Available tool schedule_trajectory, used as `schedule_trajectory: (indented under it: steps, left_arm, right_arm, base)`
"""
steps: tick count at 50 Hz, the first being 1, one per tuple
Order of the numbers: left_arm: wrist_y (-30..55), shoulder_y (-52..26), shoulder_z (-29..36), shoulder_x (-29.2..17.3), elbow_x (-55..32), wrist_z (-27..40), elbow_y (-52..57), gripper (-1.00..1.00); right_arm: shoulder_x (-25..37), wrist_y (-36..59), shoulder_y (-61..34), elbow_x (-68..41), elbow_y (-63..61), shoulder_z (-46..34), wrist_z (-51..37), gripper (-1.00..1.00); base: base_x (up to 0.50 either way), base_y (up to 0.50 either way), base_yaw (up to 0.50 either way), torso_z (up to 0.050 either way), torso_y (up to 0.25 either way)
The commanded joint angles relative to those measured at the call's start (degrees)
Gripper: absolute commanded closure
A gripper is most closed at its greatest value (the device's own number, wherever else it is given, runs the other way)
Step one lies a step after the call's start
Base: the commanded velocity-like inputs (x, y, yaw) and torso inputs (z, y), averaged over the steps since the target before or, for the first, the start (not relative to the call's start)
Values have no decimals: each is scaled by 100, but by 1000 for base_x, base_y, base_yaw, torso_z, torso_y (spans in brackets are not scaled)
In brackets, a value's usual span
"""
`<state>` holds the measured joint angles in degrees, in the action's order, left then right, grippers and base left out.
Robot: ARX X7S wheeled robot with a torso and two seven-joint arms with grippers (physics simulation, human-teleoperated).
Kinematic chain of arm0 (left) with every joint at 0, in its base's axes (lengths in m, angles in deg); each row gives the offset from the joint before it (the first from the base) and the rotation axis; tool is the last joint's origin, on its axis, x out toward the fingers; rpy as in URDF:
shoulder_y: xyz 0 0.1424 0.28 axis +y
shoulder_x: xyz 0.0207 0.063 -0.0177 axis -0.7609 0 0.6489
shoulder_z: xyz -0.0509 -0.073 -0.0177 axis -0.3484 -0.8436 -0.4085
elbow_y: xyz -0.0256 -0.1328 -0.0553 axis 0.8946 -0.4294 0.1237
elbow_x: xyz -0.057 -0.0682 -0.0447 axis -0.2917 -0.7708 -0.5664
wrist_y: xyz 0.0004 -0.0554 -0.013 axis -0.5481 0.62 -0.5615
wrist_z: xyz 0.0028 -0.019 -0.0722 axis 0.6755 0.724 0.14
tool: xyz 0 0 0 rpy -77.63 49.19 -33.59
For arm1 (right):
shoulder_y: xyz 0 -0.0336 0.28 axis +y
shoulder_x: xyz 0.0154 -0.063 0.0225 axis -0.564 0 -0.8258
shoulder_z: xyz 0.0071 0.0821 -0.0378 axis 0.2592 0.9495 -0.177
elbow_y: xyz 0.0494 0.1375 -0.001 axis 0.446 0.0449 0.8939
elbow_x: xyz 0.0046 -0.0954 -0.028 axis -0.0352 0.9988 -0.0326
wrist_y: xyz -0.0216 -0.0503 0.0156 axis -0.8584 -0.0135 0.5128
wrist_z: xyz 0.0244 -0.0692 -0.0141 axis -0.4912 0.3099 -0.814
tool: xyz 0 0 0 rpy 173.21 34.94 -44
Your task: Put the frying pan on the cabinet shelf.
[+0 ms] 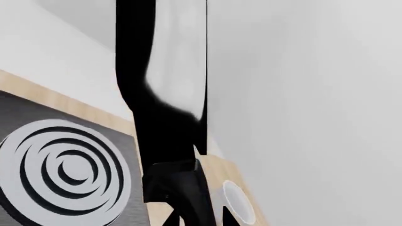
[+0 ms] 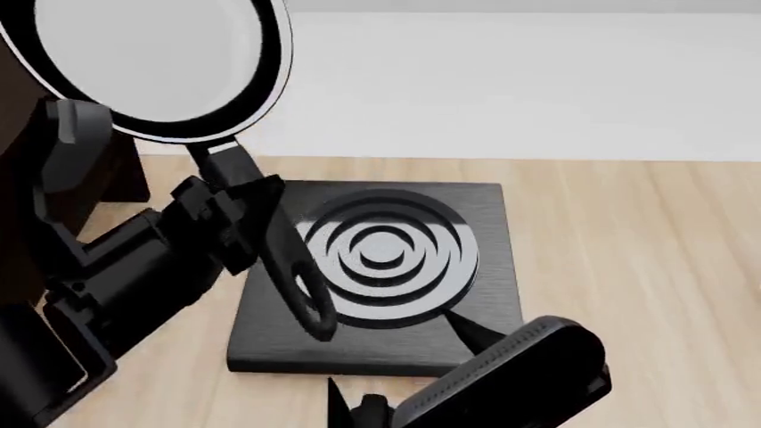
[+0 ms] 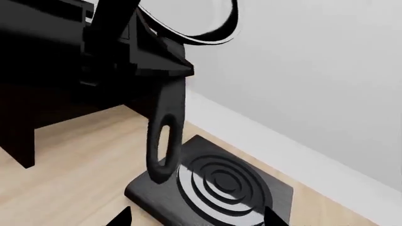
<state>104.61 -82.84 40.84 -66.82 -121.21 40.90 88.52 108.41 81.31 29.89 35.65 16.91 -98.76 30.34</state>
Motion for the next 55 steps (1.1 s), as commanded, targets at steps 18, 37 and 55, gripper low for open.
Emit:
schedule_trajectory:
  steps: [18, 37, 55]
  left_arm:
    - [-680, -1822, -818, -834, -61, -848, -2899, 100]
    - [-1063, -1829, -1731, -1217, -702, -773, -3404, 100]
    - [-1317, -1283, -2283, -1176, -1122, -790, -3323, 100]
  right_arm:
    - [-54, 181, -172, -331, -124, -81, -279, -100]
    - [-93, 203, -265, -360, -110, -324, -354, -100]
    - [-104, 171, -320, -326, -75, -520, -400, -100]
  base:
    - [0, 0, 0, 1, 2]
    - [0, 0, 0, 1, 2]
    - [0, 0, 0, 1, 2]
